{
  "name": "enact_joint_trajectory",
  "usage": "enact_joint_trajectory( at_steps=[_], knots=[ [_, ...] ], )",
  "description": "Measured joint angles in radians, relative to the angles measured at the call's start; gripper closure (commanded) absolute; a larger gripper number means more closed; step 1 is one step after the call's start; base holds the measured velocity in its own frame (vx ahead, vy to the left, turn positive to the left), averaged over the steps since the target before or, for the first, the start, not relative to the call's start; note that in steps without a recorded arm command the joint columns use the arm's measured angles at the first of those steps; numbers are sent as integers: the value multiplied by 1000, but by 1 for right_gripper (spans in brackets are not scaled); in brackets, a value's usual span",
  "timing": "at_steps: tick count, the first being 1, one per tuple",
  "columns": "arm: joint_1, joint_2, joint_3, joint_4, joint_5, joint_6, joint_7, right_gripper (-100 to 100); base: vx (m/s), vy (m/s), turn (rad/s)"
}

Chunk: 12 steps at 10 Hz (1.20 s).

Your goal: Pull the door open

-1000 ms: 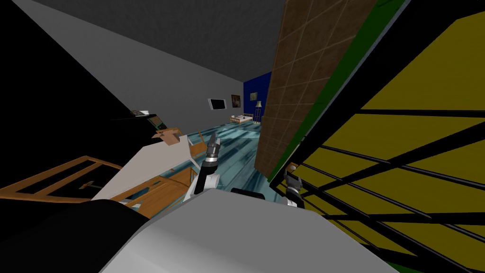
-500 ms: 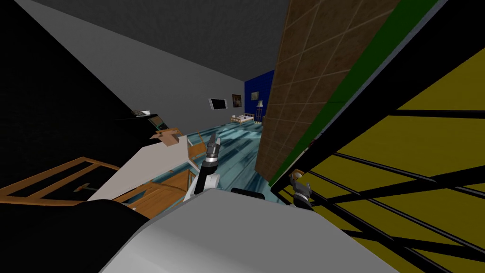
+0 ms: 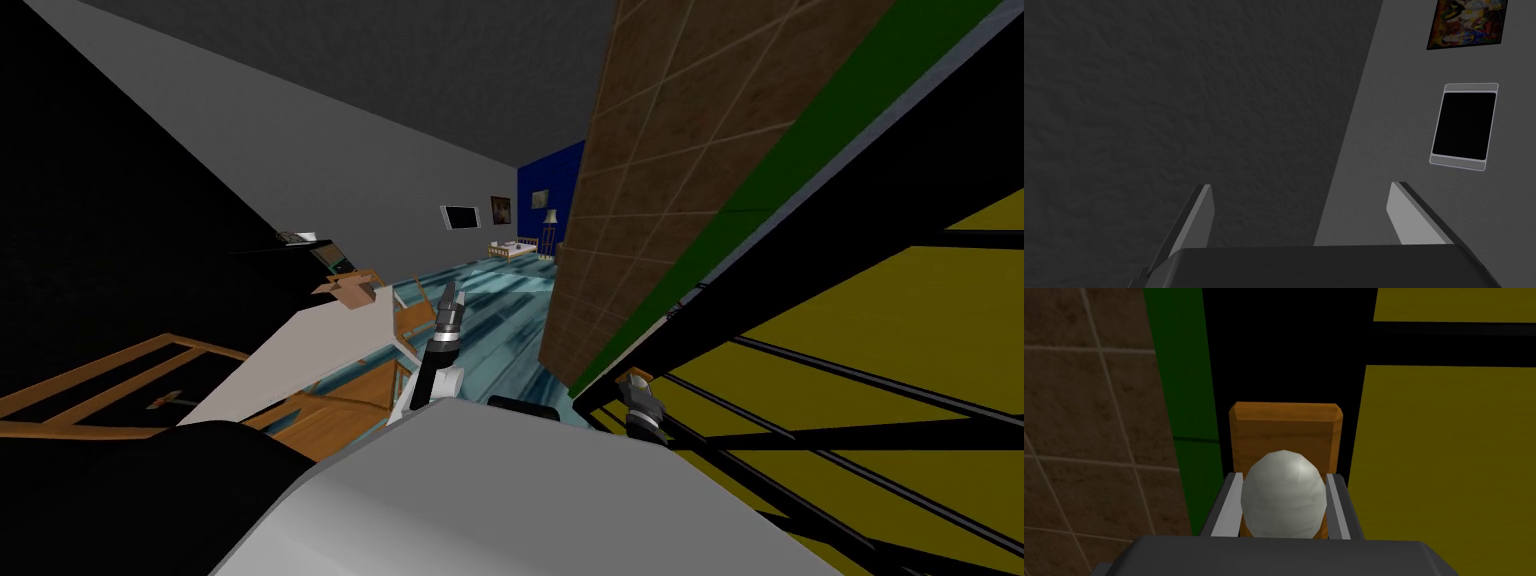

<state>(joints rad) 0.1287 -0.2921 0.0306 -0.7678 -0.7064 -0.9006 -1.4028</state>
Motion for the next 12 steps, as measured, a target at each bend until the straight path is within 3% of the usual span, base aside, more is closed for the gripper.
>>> enact_joint_trajectory(
  at_steps=[3, 5, 12],
  knots=[
    [1, 1, 2, 1, 1, 3, 2, 100, -4, 1, 1],
    [2, -3, 9, -4, 5, 2, -3, 100, -182, -12, 76],
    [31, -36, 107, -53, 56, 9, -67, 100, -225, 6, 64]
  ],
)
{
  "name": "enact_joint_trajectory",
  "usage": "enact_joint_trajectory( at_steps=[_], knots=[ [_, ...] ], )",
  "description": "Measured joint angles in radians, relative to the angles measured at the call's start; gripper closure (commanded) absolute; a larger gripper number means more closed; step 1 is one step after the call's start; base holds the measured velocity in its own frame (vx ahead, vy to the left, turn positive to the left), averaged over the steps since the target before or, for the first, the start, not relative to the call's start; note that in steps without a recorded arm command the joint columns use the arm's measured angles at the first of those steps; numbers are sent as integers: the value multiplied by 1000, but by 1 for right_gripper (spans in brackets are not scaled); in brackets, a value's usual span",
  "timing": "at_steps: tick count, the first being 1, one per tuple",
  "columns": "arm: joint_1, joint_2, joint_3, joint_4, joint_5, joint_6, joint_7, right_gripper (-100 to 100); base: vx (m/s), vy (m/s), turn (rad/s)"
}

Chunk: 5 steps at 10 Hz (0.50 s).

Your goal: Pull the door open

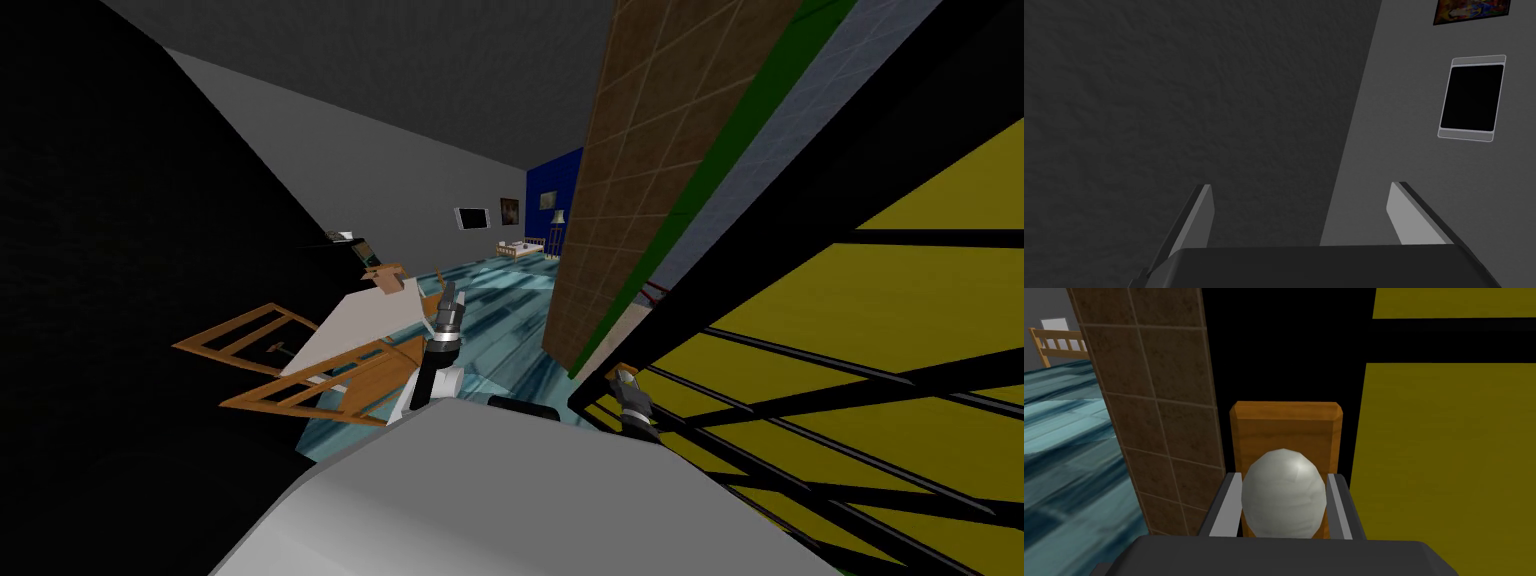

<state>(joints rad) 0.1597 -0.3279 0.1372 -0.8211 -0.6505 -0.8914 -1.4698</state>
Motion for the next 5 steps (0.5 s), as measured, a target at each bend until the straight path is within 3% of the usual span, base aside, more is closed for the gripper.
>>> enact_joint_trajectory(
  at_steps=[1, 5],
  knots=[
    [3, 2, 4, -1, 2, 5, 0, 100, -196, -27, 91],
    [24, -28, 56, -20, 31, -14, -39, 100, -255, -7, 85]
  ],
)
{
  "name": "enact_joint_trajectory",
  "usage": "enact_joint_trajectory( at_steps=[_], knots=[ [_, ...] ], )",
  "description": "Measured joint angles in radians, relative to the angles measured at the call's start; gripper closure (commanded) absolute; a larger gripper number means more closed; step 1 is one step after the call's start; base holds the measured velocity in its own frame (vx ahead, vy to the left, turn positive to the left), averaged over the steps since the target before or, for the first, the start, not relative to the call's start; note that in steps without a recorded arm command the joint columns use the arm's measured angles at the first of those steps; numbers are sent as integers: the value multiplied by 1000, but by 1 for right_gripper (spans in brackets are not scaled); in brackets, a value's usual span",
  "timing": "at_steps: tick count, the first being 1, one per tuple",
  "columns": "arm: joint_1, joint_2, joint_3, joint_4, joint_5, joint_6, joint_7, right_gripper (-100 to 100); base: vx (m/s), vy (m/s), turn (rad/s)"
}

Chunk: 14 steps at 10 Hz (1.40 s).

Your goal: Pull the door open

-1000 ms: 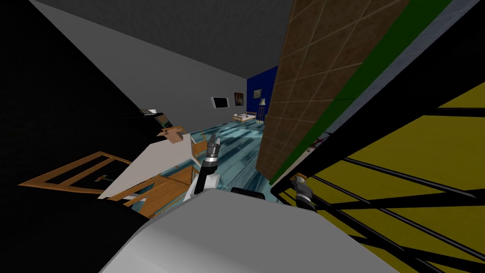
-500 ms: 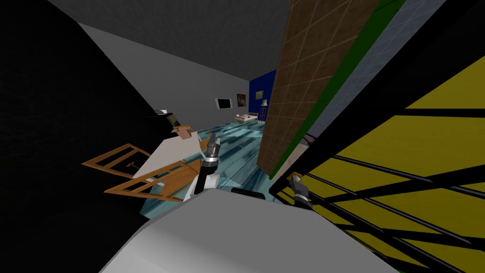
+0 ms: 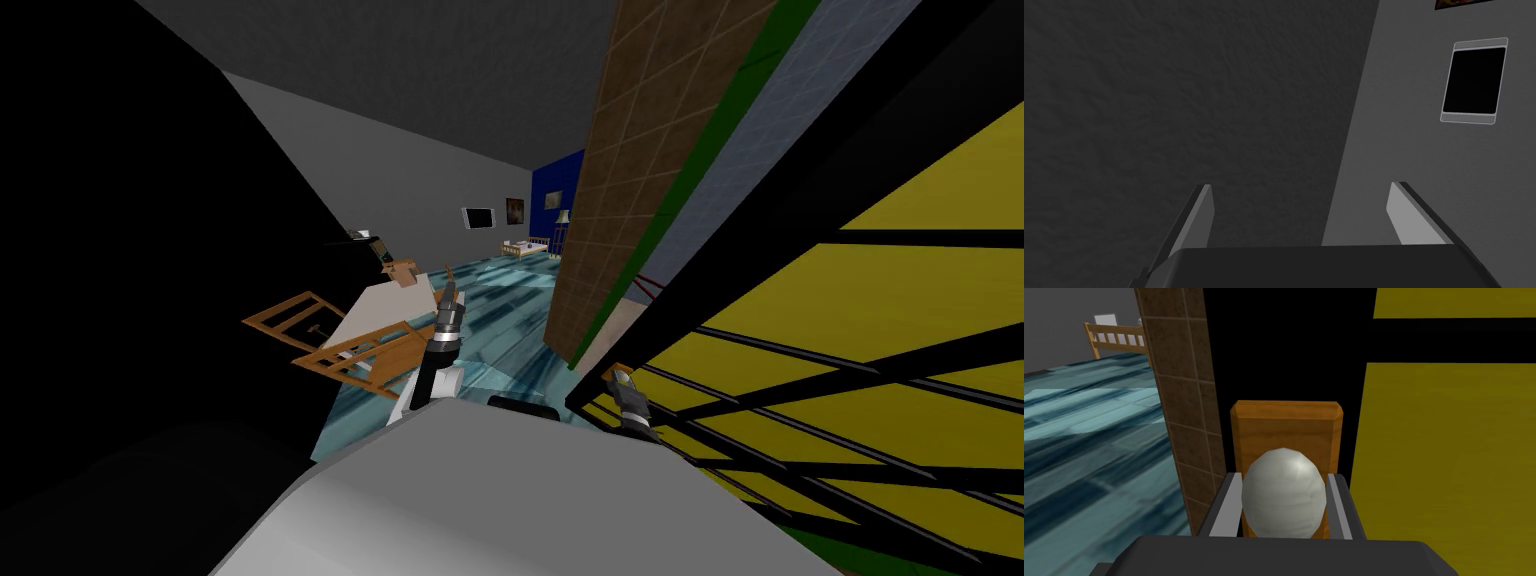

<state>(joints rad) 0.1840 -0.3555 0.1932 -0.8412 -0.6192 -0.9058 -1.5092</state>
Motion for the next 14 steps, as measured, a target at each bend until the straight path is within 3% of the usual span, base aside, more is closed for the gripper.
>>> enact_joint_trajectory(
  at_steps=[3, 4, 11, 14],
  knots=[
    [19, -23, 47, -13, 27, -22, -36, 100, -237, -18, 62],
    [22, -21, 52, -10, 29, -20, -39, 100, -186, -20, 128],
    [69, -99, 142, -9, 69, -105, -128, 100, -219, -20, 95],
    [78, -111, 155, -6, 76, -119, -143, 100, -194, -29, 124]
  ],
)
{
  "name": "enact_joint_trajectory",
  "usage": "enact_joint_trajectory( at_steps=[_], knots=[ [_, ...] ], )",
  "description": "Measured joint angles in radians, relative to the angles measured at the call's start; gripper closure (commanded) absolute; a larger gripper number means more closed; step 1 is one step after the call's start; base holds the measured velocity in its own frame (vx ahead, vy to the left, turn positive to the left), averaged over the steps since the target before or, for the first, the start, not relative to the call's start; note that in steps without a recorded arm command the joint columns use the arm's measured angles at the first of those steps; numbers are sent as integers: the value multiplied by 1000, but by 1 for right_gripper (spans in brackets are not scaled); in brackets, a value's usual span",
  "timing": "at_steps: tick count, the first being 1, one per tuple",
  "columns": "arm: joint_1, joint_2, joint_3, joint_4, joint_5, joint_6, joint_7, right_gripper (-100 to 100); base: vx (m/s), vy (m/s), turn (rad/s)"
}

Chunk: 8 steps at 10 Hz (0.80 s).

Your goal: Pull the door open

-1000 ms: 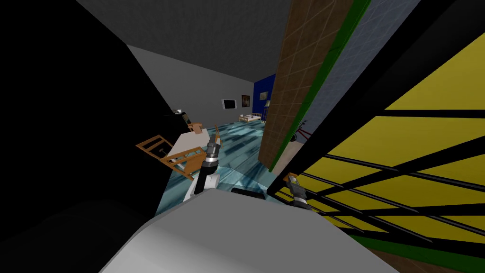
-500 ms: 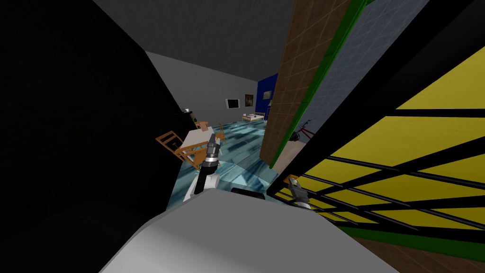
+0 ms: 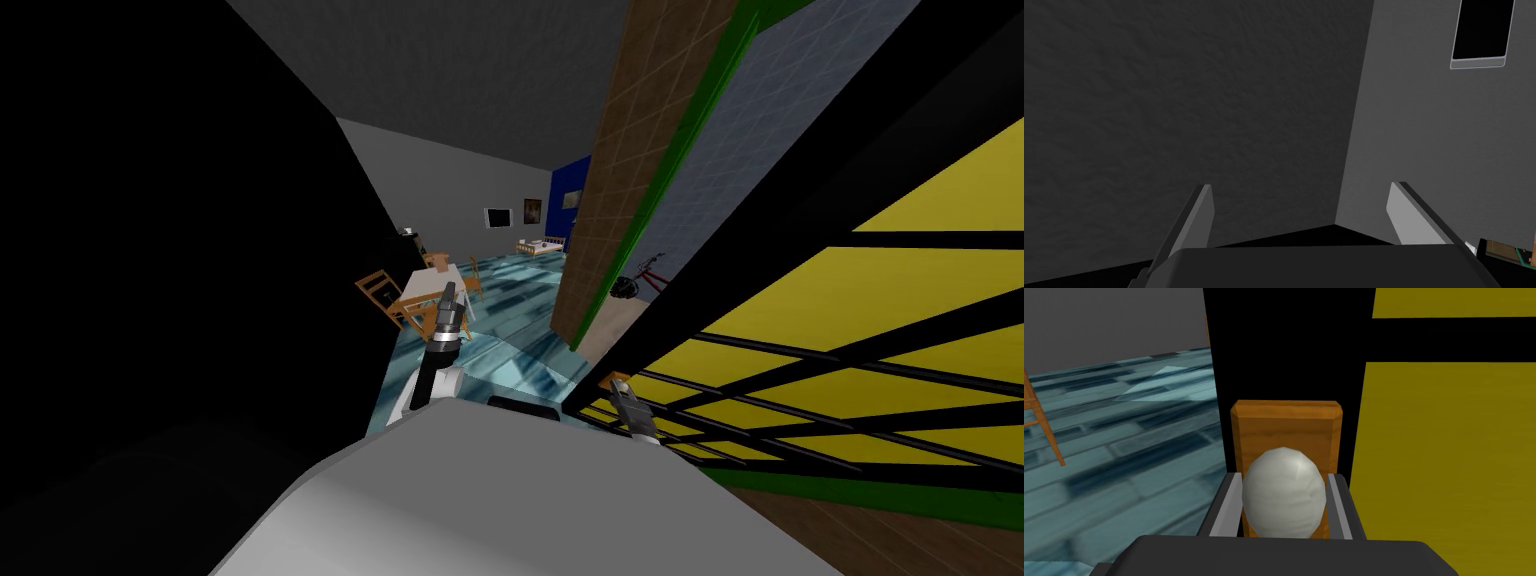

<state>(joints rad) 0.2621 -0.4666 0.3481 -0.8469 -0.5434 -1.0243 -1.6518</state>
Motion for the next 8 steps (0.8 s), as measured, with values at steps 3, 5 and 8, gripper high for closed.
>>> enact_joint_trajectory(
  at_steps=[3, 5, 8],
  knots=[
    [7, -22, 25, 25, 15, -42, -33, 100, -204, -36, 117],
    [12, -33, 44, 40, 26, -71, -53, 100, -206, -56, 131],
    [26, -51, 60, 41, 35, -90, -74, 100, -136, -11, 66]
  ],
)
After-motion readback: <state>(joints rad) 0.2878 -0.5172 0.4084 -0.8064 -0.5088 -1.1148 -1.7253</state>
